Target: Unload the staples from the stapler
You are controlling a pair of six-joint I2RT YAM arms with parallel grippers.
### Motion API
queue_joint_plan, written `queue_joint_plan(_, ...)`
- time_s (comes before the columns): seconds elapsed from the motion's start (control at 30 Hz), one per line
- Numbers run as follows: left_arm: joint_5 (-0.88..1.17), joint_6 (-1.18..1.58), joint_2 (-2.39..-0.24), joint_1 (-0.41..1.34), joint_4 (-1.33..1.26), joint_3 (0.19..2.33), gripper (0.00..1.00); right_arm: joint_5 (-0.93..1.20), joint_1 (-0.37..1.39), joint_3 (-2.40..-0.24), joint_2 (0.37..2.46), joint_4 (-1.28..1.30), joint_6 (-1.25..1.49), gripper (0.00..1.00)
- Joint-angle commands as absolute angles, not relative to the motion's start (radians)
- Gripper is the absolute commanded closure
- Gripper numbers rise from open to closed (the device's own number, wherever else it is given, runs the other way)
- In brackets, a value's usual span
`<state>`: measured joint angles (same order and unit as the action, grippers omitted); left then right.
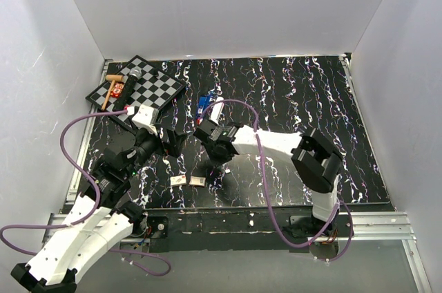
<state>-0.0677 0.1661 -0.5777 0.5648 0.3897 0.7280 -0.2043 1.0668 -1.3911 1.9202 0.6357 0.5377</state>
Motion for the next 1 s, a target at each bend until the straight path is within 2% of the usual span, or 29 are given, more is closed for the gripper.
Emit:
queue_joint_plan(0.0, -0.100, 0.152, -0.560, 0.560, 0.393, 0.724, 0.02, -0.229, 1.107, -1.375, 1.813, 0.637, 0.503, 0.82)
queue_joint_plan(0.33, -0.141, 0.156, -0.519, 0.560, 0.388, 0.719, 0.02, -0.147, 1.181, -1.332, 1.743, 0.552, 0.327, 0.81)
queue_joint_plan(0.97, -0.195, 0.167, -0.479, 0.560, 0.379, 0.704, 0.02, 0.081, 1.230, -1.450, 1.838, 0.525, 0.026, 0.80)
